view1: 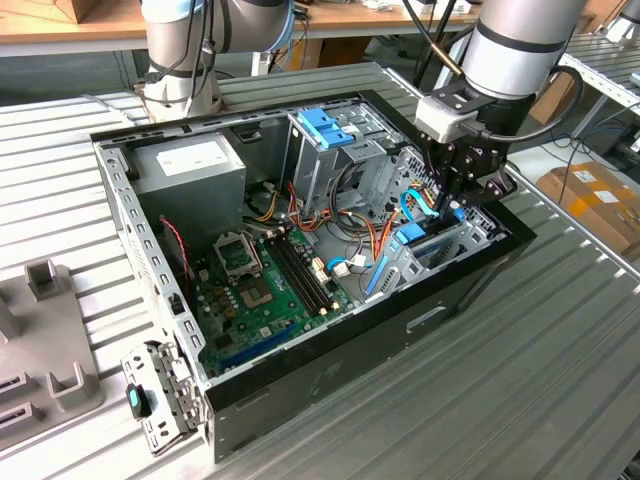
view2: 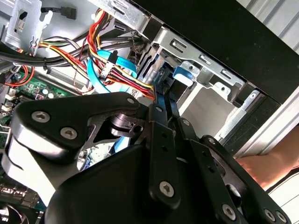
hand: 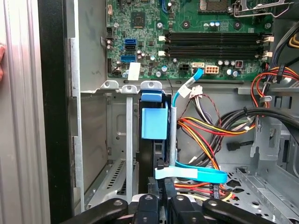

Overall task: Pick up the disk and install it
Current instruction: 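Insert the second disk wire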

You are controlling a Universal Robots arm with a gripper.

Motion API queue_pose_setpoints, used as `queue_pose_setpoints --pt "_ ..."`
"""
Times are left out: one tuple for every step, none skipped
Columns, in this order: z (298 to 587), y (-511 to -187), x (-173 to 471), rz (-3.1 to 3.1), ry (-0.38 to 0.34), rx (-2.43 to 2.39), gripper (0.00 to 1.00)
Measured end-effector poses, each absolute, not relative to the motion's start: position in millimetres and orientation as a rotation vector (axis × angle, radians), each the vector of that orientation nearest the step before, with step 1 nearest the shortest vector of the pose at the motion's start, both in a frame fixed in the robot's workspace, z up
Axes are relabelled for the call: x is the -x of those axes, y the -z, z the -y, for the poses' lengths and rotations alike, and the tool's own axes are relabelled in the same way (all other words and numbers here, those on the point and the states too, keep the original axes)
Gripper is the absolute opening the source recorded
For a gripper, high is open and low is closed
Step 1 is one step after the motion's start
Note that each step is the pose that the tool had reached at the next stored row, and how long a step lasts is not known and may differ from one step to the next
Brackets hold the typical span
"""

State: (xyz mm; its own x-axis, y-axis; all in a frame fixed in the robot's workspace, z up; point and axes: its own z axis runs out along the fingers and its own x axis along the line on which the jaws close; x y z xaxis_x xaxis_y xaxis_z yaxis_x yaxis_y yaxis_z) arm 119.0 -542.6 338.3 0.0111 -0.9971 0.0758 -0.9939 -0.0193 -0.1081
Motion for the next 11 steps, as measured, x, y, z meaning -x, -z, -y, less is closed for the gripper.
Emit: queue_pose_setpoints --pt "542.5 -337.6 -119.0 -2.182 0.202 2.216 0.18" --pt "542.6 -337.8 -119.0 -2.182 0.202 2.216 0.23" --pt "542.6 -338.1 -119.0 -2.183 0.203 2.217 0.29" --pt "542.6 -338.1 -119.0 -2.183 0.203 2.217 0.29" --pt "542.6 -338.1 -119.0 -2.183 0.203 2.217 0.29" --pt "542.6 -338.1 -119.0 -2.183 0.203 2.217 0.36" --pt "542.6 -338.1 -119.0 -2.183 0.203 2.217 0.36" --pt "542.6 -338.6 -119.0 -2.183 0.203 2.217 0.36" --pt "542.6 -339.8 -119.0 -2.183 0.203 2.217 0.36" --pt "542.6 -341.8 -119.0 -2.183 0.203 2.216 0.36" --pt "542.5 -343.6 -119.0 -2.183 0.203 2.216 0.36"
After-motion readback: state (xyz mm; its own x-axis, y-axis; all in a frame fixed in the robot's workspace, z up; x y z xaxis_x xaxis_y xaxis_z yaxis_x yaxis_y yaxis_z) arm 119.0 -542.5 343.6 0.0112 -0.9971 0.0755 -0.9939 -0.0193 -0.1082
